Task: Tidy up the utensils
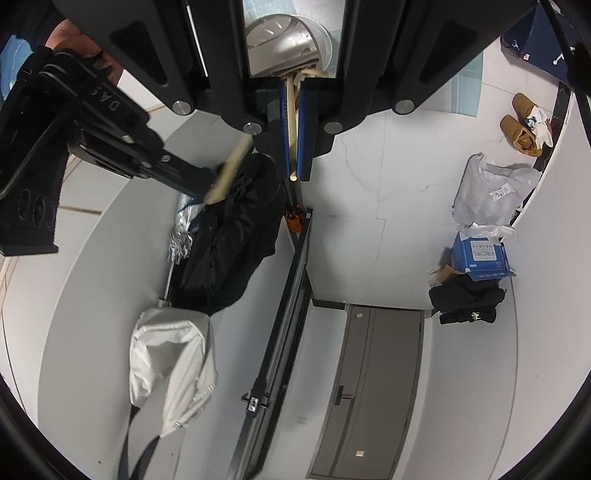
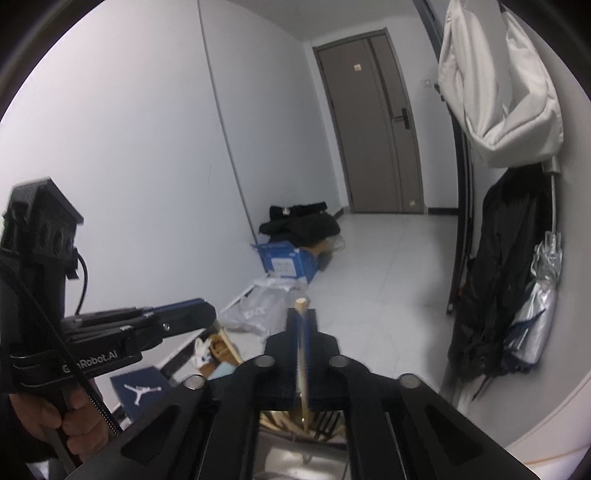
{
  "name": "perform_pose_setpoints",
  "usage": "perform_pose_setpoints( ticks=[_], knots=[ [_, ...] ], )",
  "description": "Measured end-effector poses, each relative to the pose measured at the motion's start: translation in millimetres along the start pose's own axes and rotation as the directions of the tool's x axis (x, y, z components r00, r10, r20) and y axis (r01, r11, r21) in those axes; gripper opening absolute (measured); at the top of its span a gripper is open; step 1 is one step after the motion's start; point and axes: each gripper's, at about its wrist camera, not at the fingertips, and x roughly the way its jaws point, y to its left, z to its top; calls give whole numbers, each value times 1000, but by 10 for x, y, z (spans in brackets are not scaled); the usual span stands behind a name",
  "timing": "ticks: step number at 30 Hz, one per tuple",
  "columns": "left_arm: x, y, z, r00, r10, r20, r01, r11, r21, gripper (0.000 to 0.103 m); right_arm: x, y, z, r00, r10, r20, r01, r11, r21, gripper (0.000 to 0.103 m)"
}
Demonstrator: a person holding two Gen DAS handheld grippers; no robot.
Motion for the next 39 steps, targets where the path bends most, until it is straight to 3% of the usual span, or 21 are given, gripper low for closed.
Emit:
perform_pose_setpoints(
  ticks=[13,18,23,27,29,32,36,39],
  knots=[
    [92,59,-111,998,-14,-60,14,1000,13,1,11,-58,-183,999,16,-50,-15,1000,19,3],
    [140,58,-111,997,-25,-69,26,999,22,1,-37,-112,-175,999,-23,-48,25,998,49,4],
    [131,-54,-141,995,-51,-87,58,996,75,1,-108,-266,-353,996,-51,-72,60,990,125,5],
    [148,-61,-126,994,-30,-108,42,993,107,1,-178,-373,-512,993,-68,-94,82,984,161,5],
    [231,-28,-118,987,15,-158,4,993,117,1,-223,-403,-582,992,-70,-102,88,980,177,5],
    [344,88,-189,972,-1,-234,17,998,67,1,-264,-419,-669,990,-74,-119,95,978,183,6],
    [331,64,-286,967,-25,-254,45,996,73,1,-315,-425,-746,990,-76,-117,98,977,192,7],
    [260,-34,-287,972,-34,-232,61,992,109,1,-346,-452,-804,990,-78,-120,101,973,207,10]
  ],
)
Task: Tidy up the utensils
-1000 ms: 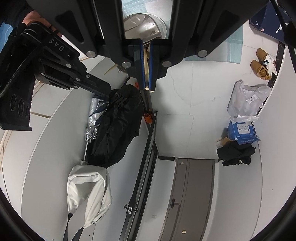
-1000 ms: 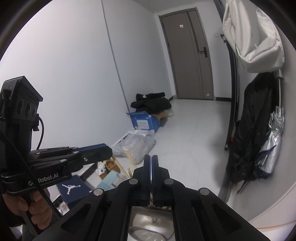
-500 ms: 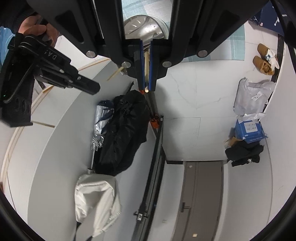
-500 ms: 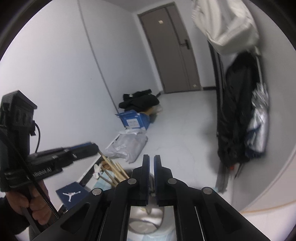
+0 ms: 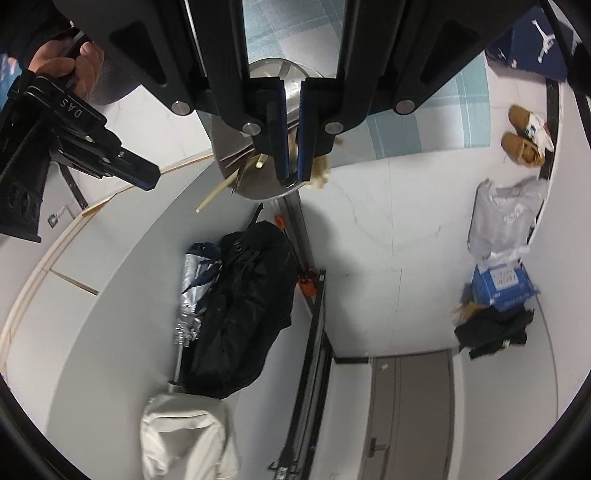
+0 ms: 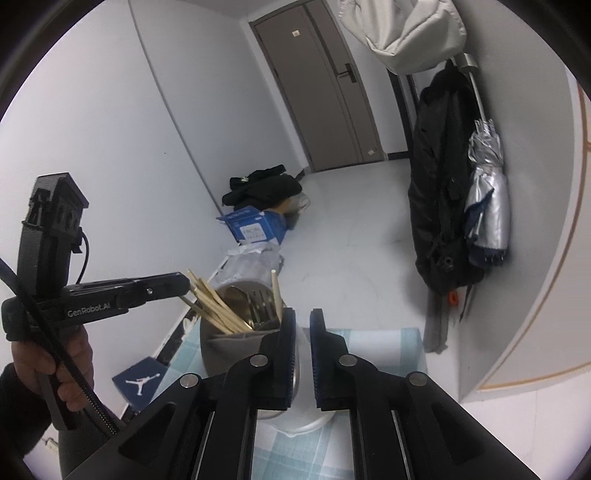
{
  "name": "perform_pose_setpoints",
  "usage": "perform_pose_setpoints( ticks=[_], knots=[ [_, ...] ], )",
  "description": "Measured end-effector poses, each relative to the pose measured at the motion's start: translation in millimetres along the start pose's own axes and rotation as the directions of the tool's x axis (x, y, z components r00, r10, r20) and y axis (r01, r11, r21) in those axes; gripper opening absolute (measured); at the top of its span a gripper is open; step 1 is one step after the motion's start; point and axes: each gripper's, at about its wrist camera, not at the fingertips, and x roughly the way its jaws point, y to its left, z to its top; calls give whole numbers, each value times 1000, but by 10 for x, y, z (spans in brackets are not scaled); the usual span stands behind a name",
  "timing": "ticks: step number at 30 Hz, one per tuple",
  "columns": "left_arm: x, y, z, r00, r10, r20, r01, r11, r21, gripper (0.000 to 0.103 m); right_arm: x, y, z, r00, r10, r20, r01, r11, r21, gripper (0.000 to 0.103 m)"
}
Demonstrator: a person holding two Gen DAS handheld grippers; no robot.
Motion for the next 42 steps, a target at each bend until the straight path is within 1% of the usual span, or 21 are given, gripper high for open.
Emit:
perform_pose_setpoints(
  ticks=[3,6,7,9,11,12,14,16,17,18,19,21,23,25,27,29,33,34,36,38,42],
  knots=[
    [-49,-54,27,1000,-8,14,8,1000,17,1,-21,-25,-22,1000,-3,-2,3,1000,13,14],
    [-88,-30,42,999,16,28,-16,1000,12,3,-77,-20,-38,1000,-6,6,6,1000,18,22],
    [-113,-20,43,999,32,32,-33,999,3,7,-102,-9,-36,1000,-7,12,6,1000,19,24],
    [-139,21,47,998,47,45,-46,999,-19,8,-143,22,-25,1000,-3,22,2,1000,18,27],
    [-156,53,40,996,69,53,-67,997,-39,9,-190,67,-3,999,-3,34,3,1000,12,36],
    [-174,64,31,995,78,59,-75,996,-51,11,-196,81,10,999,-2,38,2,1000,11,38],
    [-220,75,6,994,82,74,-76,994,-79,21,-230,126,26,999,1,48,-1,1000,6,41],
    [-285,73,-29,992,89,94,-79,992,-102,39,-269,192,43,998,4,58,-4,1000,-2,43],
    [-321,66,-41,988,103,112,-90,990,-109,43,-285,220,48,998,4,63,-4,1000,-4,47],
    [-366,55,-59,985,113,132,-98,989,-114,54,-315,262,55,997,3,71,-3,1000,-8,49],
    [-417,46,-75,982,119,150,-102,987,-122,61,-341,294,58,997,4,79,-3,1000,-12,51],
    [-505,39,-93,974,135,183,-111,984,-137,64,-388,355,60,996,7,88,-5,1000,-21,53],
    [-562,29,-89,969,145,199,-118,983,-141,71,-446,426,56,995,1,99,2,1000,-31,60],
    [-672,-4,-111,957,174,231,-142,978,-150,82,-510,497,44,994,-3,111,7,999,-37,61],
    [-752,-12,-136,948,185,257,-149,977,-152,85,-566,557,30,993,-3,118,8,999,-45,63],
    [-829,-34,-159,941,194,279,-155,976,-155,89,-631,635,12,992,-5,130,12,998,-55,68],
    [-977,-44,-239,924,207,320,-159,972,-171,100,-756,785,-38,988,-12,154,26,996,-87,72],
    [-1022,-46,-265,917,215,336,-162,970,-179,102,-794,832,-54,987,-15,161,31,995,-97,73],
    [-1074,-49,-302,909,224,352,-165,968,-189,102,-860,888,-82,985,-15,173,35,993,-110,76],
    [-1119,-48,-337,903,232,363,-170,966,-195,102,-931,937,-112,981,-19,192,43,992,-118,81],
    [-1217,-45,-417,885,259,388,-191,960,-207,102,-1055,1025,-157,975,-27,223,58,990,-131,85]
  ],
)
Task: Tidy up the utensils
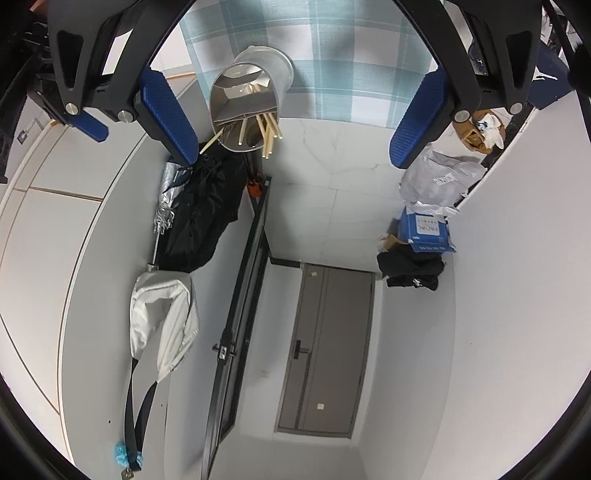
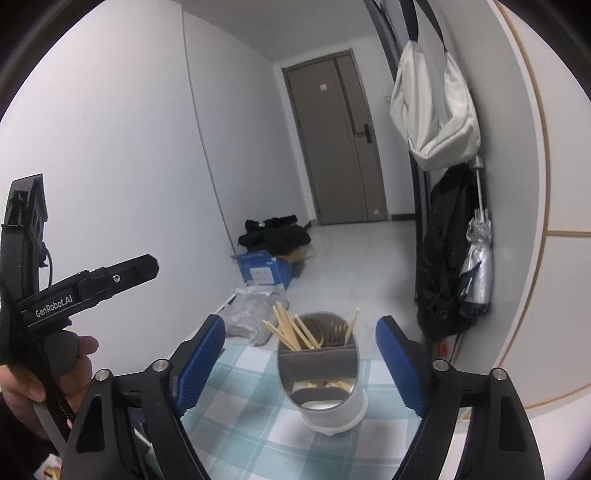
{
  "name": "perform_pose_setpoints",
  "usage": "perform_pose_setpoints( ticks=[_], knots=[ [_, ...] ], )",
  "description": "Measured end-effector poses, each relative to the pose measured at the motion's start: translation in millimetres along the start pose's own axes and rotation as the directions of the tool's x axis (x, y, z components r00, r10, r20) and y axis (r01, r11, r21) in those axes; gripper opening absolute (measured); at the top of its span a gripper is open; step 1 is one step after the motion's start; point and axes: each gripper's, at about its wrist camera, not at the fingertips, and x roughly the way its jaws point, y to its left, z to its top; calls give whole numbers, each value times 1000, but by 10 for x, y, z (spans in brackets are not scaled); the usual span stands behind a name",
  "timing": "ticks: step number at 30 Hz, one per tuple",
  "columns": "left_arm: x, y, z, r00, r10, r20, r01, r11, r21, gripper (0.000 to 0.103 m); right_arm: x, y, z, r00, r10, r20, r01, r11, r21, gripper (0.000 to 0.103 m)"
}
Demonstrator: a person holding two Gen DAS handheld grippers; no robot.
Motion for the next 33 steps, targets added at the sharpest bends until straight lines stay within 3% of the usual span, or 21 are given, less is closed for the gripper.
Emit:
perform_pose_setpoints(
  ticks=[14,24,33],
  knots=[
    [-412,136,-191,995,42,87,-42,999,-2,102,-319,162,-168,996,-60,61,61,998,-19,96],
    [-574,208,-414,986,77,151,-77,997,-6,102,-455,284,-405,991,-78,112,88,992,-91,97],
    [-613,286,-566,985,84,148,-81,996,-31,102,-600,334,-616,984,-78,159,96,989,-109,97]
  ],
)
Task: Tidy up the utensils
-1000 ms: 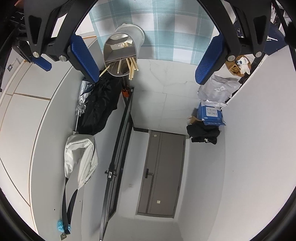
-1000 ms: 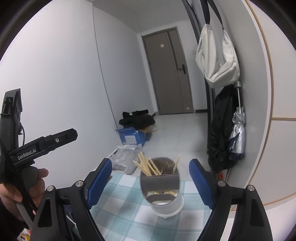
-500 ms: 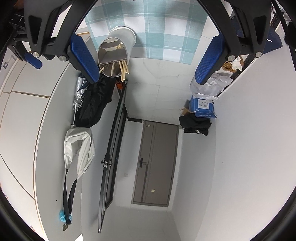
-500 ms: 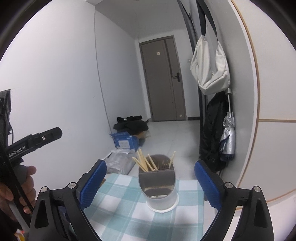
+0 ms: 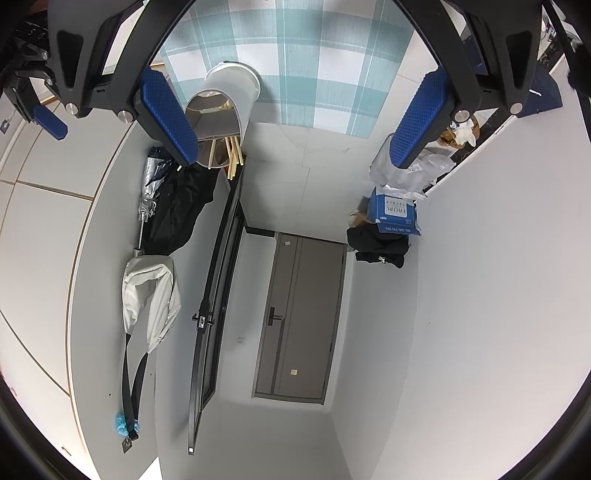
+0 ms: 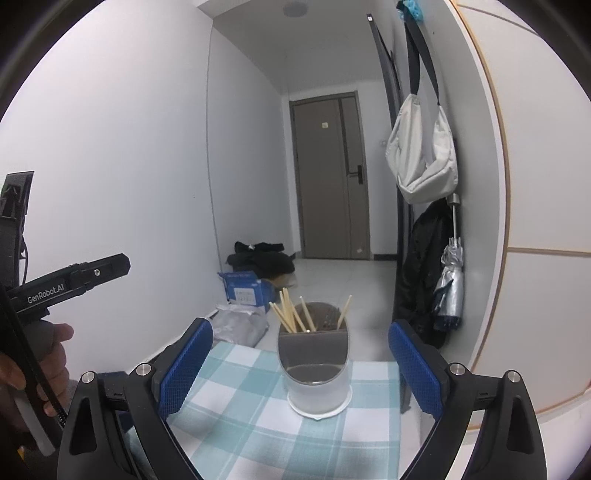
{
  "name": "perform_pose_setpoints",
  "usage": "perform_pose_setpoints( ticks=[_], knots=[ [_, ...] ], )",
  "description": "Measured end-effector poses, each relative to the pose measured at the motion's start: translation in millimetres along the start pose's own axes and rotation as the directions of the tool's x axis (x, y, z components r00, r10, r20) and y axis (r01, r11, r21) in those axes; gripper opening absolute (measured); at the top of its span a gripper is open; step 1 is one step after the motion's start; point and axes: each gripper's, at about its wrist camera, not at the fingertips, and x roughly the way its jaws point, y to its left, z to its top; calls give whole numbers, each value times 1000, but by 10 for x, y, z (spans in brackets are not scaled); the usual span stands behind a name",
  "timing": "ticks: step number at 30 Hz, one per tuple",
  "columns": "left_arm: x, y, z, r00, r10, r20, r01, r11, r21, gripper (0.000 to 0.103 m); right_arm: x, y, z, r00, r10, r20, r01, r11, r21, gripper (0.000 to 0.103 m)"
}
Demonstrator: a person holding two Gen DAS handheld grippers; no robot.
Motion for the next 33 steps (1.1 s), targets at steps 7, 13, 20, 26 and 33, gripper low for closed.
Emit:
perform_pose_setpoints(
  ticks=[7,13,20,26,33],
  knots=[
    [-50,38,-30,1000,4,18,-4,1000,1,102,-57,58,-47,1000,1,21,-1,1000,-21,97],
    [-45,66,-68,999,10,32,-10,1000,-10,102,-56,85,-96,999,0,52,2,999,-48,97],
    [45,47,-172,1000,11,29,-11,1000,14,102,-29,107,-179,997,0,72,5,998,-62,97],
    [159,52,-289,1000,13,-17,-13,1000,8,102,21,135,-261,998,-4,55,8,998,-67,97],
    [186,41,-340,999,19,-28,-19,1000,14,102,61,119,-338,999,-15,43,18,999,-50,99]
  ],
)
